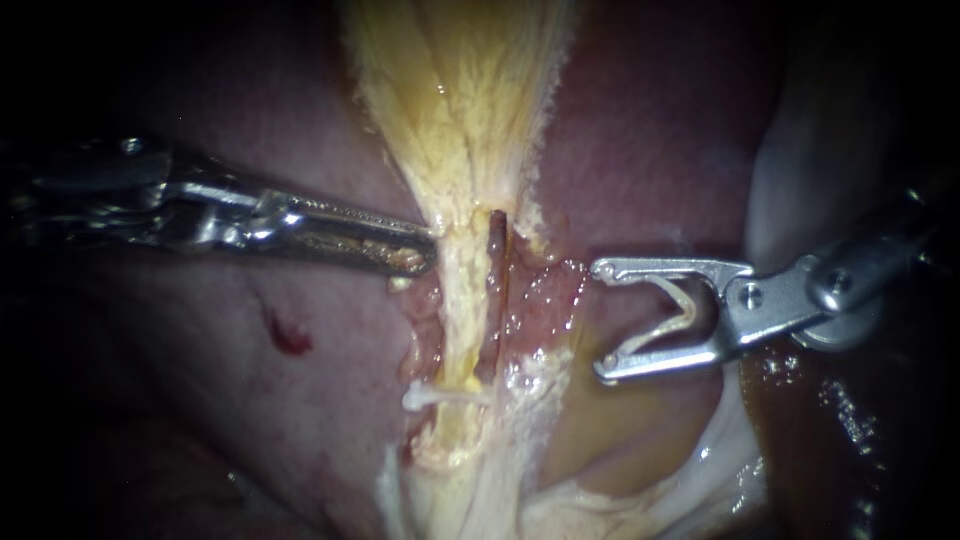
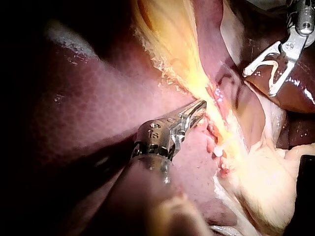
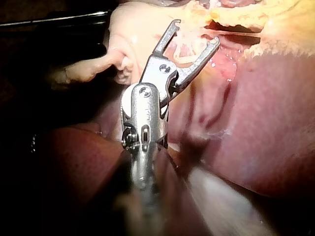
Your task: Clipping second clip left tube
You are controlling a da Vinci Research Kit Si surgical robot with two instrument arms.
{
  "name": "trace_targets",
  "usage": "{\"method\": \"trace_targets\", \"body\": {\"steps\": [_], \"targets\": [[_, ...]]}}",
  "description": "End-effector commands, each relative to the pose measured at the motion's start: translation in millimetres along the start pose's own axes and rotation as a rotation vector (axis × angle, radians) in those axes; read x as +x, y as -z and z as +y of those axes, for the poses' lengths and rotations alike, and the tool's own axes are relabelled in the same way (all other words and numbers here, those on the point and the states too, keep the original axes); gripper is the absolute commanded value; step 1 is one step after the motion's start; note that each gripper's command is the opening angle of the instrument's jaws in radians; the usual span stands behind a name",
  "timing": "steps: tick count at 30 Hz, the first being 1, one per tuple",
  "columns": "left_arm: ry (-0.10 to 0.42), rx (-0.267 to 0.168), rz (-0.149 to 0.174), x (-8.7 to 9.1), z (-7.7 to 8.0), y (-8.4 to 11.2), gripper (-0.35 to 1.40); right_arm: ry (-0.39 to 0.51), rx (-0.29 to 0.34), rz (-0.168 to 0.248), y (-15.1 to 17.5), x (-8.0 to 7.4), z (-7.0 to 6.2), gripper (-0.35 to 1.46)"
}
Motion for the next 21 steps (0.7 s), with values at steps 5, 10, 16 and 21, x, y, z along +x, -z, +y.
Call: {"method": "trace_targets", "body": {"steps": [5,10,16,21], "targets": [[0.001,0.006,0.005,-0.2,-0.1,1.2,-0.35,0.0,0.002,0.001,0.0,0.0,0.0,0.5],[0.006,0.005,0.006,-1.2,-0.2,3.9,-0.35,0.0,0.002,0.001,0.0,0.0,0.0,0.5],[0.016,-0.008,0.001,-2.8,-0.7,6.9,-0.35,0.0,0.003,0.001,0.0,0.0,-0.1,0.5],[0.022,-0.014,-0.012,-3.7,-0.7,8.1,-0.35,0.0,0.005,0.002,0.0,0.0,-0.1,0.5]]}}
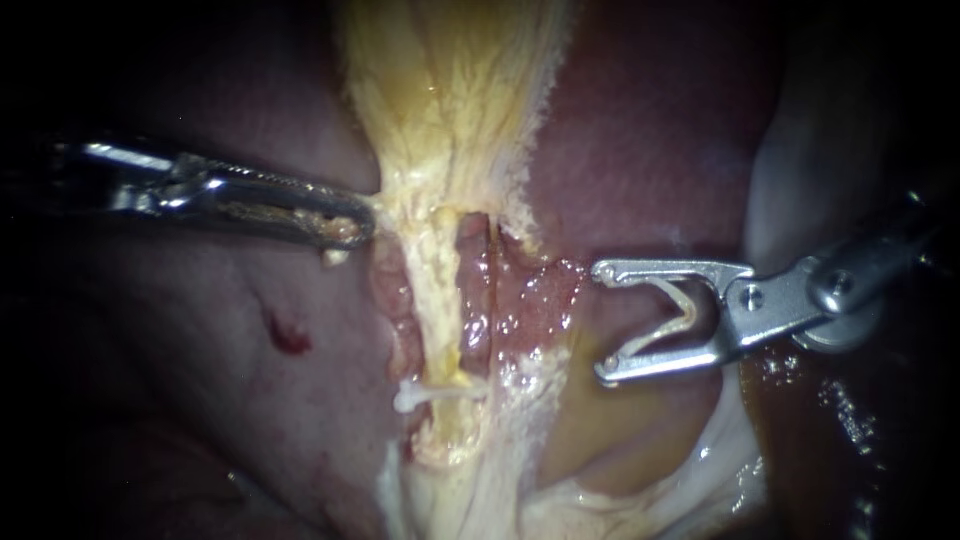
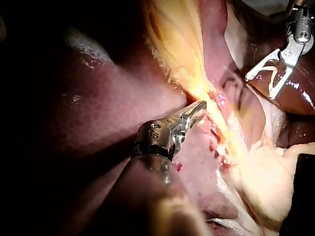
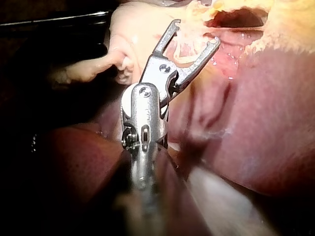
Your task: Clipping second clip left tube
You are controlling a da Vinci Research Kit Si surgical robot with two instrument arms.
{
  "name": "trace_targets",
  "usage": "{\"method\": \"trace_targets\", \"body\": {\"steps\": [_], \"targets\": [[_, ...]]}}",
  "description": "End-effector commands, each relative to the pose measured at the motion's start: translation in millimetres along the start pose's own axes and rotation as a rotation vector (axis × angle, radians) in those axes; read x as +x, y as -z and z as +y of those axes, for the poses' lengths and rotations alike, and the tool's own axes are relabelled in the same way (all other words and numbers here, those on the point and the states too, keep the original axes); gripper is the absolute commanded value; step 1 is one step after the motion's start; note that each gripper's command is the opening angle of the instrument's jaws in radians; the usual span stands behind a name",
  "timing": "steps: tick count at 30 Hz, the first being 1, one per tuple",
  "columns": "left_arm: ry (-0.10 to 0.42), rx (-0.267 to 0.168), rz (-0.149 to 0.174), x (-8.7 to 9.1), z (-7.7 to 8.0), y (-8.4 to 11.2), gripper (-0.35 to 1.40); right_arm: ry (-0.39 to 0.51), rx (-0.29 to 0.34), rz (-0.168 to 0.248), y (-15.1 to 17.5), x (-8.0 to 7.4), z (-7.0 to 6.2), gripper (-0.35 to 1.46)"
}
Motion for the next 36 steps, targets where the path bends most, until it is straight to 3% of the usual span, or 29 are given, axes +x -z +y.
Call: {"method": "trace_targets", "body": {"steps": [1,12,19,26,36], "targets": [[0.002,-0.003,-0.003,-0.1,0.2,0.3,-0.35,0.0,0.001,0.001,-0.1,0.0,0.0,0.5],[0.005,-0.014,-0.008,-0.4,1.0,1.2,-0.35,0.002,0.012,0.003,-0.9,-0.1,-0.2,0.5],[0.005,-0.015,-0.009,-0.3,0.9,1.1,-0.35,0.006,0.034,0.013,-4.3,-0.9,-0.8,0.5],[0.006,-0.017,-0.009,-0.3,0.6,1.1,-0.35,-0.034,0.054,0.023,-8.9,-3.0,-1.4,0.5],[0.012,-0.017,-0.009,-0.3,0.5,1.2,-0.35,-0.098,0.076,0.034,-13.5,-6.1,-0.8,0.5]]}}
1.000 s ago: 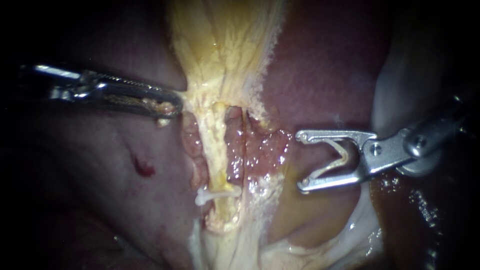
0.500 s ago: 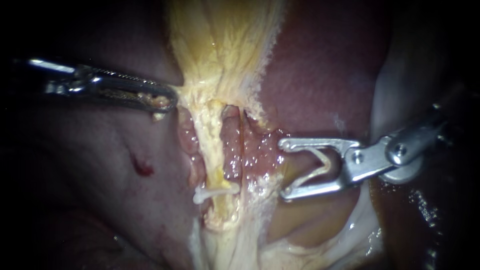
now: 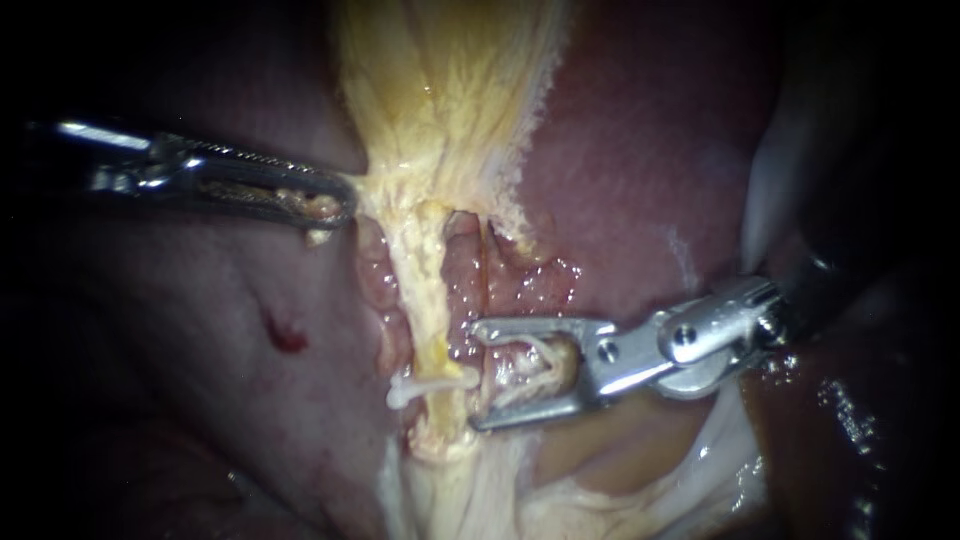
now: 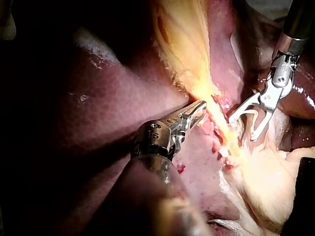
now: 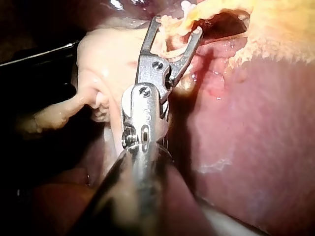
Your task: Clipping second clip left tube
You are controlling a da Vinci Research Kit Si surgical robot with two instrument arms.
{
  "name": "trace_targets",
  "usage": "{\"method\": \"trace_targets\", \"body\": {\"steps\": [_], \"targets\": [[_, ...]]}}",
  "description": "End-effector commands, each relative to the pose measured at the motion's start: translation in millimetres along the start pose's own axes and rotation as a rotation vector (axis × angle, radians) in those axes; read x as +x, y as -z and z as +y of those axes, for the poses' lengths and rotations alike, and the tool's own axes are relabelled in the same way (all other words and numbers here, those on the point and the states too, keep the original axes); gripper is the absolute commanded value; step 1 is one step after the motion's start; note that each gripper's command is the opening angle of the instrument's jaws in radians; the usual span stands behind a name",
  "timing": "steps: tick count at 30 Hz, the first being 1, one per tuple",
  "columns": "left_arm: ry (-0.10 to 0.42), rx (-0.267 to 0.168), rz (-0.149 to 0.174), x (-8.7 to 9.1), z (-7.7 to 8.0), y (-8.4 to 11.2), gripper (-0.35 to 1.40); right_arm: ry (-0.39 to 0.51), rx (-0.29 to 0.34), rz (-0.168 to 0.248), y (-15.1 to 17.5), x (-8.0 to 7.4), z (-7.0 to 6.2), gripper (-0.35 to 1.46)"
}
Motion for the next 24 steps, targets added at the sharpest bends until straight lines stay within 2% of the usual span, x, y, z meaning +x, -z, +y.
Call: {"method": "trace_targets", "body": {"steps": [1,6,15,20,24], "targets": [[0.0,0.001,0.0,0.0,0.0,0.0,-0.35,-0.003,0.0,0.0,-0.3,-0.3,0.2,0.5],[0.0,0.001,0.0,0.0,0.0,0.0,-0.35,-0.021,0.008,0.005,-1.5,-1.4,1.2,0.5],[0.0,0.0,0.0,0.1,0.0,0.0,-0.35,-0.067,0.005,0.01,-1.3,-2.4,2.5,0.5],[0.0,0.0,0.0,0.1,-0.1,0.0,-0.35,-0.089,0.006,0.018,-1.2,-2.8,3.0,0.5],[0.0,0.0,0.0,0.1,-0.1,0.0,-0.35,-0.122,0.013,0.038,-1.2,-2.9,3.1,0.5]]}}
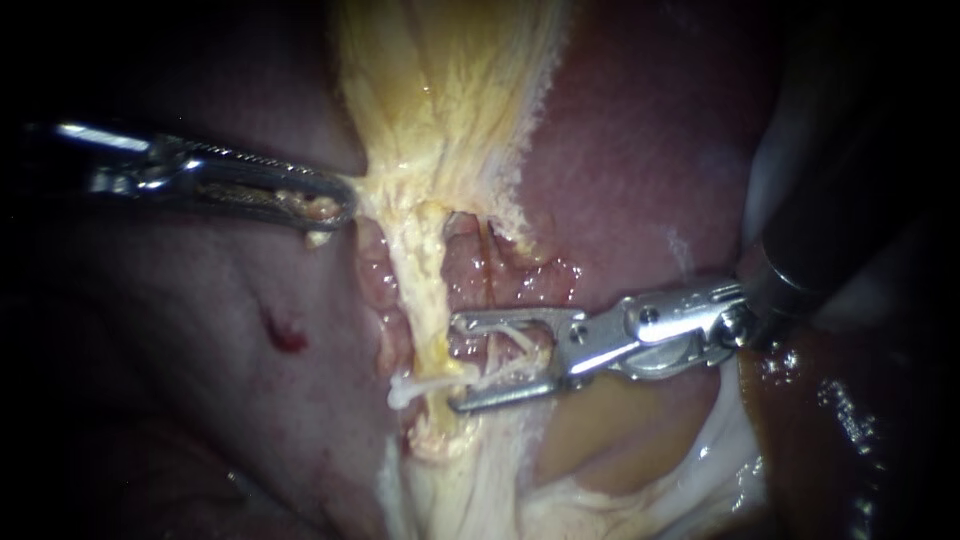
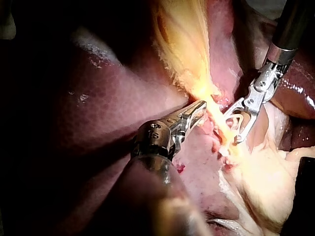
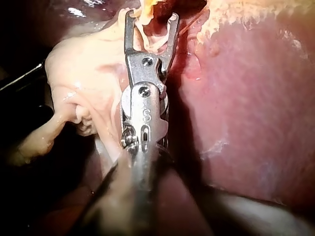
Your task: Clipping second clip left tube
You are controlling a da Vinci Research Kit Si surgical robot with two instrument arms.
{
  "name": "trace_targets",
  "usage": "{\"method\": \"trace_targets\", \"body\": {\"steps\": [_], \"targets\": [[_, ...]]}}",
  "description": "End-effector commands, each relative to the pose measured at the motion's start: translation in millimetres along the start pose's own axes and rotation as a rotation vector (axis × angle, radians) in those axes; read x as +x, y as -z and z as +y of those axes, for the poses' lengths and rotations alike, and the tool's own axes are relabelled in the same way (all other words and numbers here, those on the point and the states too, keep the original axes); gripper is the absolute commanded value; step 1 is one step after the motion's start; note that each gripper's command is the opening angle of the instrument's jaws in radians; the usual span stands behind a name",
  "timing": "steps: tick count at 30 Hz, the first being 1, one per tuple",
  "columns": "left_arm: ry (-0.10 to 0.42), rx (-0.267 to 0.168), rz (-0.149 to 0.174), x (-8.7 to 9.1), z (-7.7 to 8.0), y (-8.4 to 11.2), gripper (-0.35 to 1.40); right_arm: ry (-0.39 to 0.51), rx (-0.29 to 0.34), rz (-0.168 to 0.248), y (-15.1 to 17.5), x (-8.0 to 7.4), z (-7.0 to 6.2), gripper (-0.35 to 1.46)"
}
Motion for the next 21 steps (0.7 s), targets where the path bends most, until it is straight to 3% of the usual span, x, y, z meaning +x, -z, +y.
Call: {"method": "trace_targets", "body": {"steps": [1,8,21], "targets": [[0.0,-0.001,0.0,0.0,0.0,0.0,-0.35,-0.004,0.005,0.003,-0.1,0.0,0.0,0.5],[0.0,-0.001,0.0,0.0,0.0,0.0,-0.35,-0.034,0.033,0.031,-0.8,0.4,0.0,0.5],[0.0,-0.001,0.0,0.0,0.0,0.0,-0.35,-0.051,0.072,0.047,-3.3,1.4,-0.4,0.5]]}}
